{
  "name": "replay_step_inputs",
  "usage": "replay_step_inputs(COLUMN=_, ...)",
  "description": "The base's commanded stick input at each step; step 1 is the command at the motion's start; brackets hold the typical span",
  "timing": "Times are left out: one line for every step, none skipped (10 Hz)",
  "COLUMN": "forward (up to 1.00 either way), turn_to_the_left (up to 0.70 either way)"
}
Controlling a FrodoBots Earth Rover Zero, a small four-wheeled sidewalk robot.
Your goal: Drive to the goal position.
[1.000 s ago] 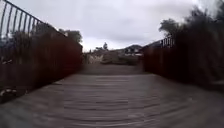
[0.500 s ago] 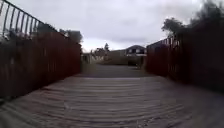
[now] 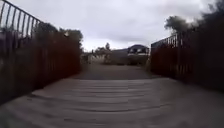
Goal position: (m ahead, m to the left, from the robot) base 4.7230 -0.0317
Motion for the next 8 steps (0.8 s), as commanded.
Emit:
replay_step_inputs(forward=1.0, turn_to_the_left=0.0)
replay_step_inputs(forward=1.0, turn_to_the_left=0.0)
replay_step_inputs(forward=1.0, turn_to_the_left=0.0)
replay_step_inputs(forward=1.0, turn_to_the_left=0.0)
replay_step_inputs(forward=1.0, turn_to_the_left=0.0)
replay_step_inputs(forward=1.0, turn_to_the_left=0.0)
replay_step_inputs(forward=1.0, turn_to_the_left=0.0)
replay_step_inputs(forward=1.0, turn_to_the_left=0.0)
